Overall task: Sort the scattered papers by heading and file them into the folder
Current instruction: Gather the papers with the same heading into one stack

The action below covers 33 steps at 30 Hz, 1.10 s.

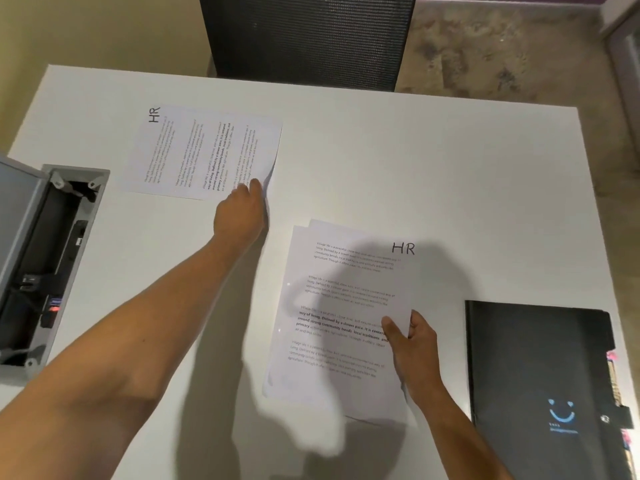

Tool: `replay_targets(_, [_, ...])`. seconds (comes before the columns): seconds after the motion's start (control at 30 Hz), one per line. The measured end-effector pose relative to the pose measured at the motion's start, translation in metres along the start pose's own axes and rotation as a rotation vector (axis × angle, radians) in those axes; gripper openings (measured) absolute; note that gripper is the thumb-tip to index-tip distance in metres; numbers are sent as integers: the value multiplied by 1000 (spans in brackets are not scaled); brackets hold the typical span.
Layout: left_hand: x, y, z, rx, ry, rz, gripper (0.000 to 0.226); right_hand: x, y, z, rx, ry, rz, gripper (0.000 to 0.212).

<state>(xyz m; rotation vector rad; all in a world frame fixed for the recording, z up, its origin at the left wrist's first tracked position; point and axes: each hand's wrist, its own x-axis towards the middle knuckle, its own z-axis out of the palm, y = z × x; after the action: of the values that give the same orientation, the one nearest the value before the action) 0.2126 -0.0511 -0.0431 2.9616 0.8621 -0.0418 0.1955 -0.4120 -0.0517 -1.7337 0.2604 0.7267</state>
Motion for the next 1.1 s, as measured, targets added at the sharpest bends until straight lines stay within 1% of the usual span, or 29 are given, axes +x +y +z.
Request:
replay_targets(0.07, [2, -5, -5, 33, 15, 31, 22, -1, 0, -2, -3, -17, 11, 20])
replay_targets(0.2, [3, -3, -18, 12, -18, -5, 16, -7, 3, -9, 4, -26, 29, 21])
replay_targets(0.27, [-10, 4, -23, -42, 1, -13, 15, -9, 5, -11, 23, -18, 27, 22])
replay_targets(0.33, [-36, 13, -24, -144, 65, 7, 21, -13, 7, -12, 40, -7, 22, 23])
replay_targets(0.47, [-105, 31, -25, -345, 209, 127, 41, -21, 12, -16, 83, 3, 30, 26])
replay_targets(0.5, [-122, 36, -25, -396, 265, 177, 42, -23, 13, -18, 84, 2, 32, 26])
replay_targets(0.57, [-154, 42, -24, -507, 363, 305, 35, -29, 14, -22, 77, 2, 38, 25])
replay_targets(0.63, [-183, 42, -23, -600, 384, 410, 27, -34, 15, -28, 71, 3, 46, 21])
replay_targets(0.67, [-197, 40, -20, -633, 365, 435, 25, -37, 15, -31, 66, 4, 54, 19])
replay_targets(0.73, [-224, 35, -16, -701, 301, 427, 26, -43, 17, -39, 53, 2, 75, 17])
replay_targets(0.83, [-263, 27, -7, -812, 154, 322, 28, -54, 24, -49, 41, 1, 99, 13])
replay_targets(0.97, [-306, 20, 4, -921, -36, 255, 43, -71, 33, -60, -8, -30, 112, 12])
replay_targets(1.03, [-323, 21, 6, -930, -112, 227, 53, -81, 36, -63, 23, -27, 146, 15])
replay_targets(1.1, [-339, 24, 7, -909, -171, 205, 53, -90, 42, -65, 93, -31, 172, 25])
